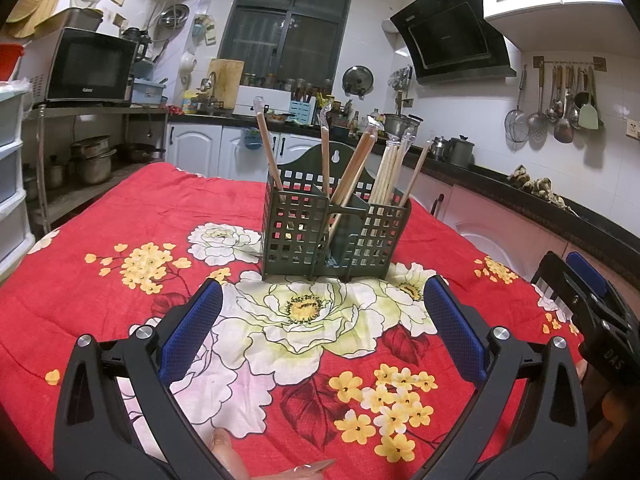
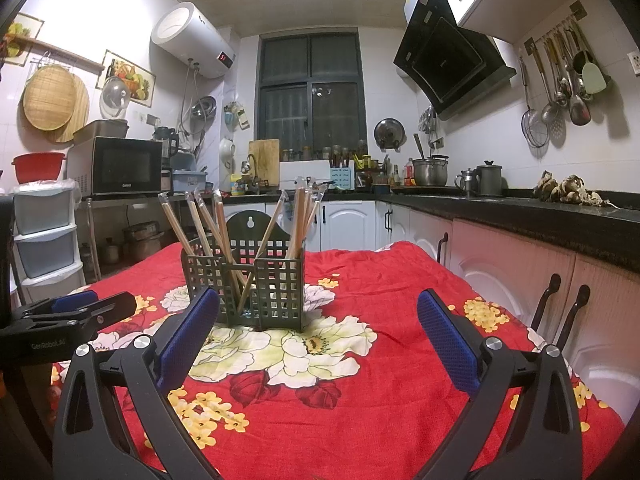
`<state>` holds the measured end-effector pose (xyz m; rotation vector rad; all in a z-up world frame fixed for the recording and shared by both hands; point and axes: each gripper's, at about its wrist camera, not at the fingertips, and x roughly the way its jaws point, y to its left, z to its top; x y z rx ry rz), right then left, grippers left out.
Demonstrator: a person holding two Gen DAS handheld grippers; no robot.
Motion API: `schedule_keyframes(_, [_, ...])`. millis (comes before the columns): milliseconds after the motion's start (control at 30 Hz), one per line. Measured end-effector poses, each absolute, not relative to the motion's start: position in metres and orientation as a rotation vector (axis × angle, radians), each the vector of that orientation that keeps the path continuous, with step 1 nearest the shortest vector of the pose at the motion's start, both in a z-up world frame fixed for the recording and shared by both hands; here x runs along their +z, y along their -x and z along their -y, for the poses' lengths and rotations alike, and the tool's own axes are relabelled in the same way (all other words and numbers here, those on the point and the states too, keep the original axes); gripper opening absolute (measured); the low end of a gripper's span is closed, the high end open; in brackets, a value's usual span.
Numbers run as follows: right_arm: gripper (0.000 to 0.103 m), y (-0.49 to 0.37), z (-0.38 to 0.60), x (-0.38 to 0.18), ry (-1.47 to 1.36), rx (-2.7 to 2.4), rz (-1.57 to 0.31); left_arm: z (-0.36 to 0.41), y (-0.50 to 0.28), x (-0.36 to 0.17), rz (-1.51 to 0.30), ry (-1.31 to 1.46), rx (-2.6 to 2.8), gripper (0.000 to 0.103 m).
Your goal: Organize utensils
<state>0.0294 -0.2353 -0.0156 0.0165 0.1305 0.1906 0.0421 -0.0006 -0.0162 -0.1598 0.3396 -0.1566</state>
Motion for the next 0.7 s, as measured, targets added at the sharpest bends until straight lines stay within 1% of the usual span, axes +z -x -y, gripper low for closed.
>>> schedule_keyframes(700, [0.097,-0.0312,0.2377,-0.0163,-0.023,0.184,-0.134,-0.0044,-0.0477,-0.0210,-0.363,0.175,-0.174,0.093])
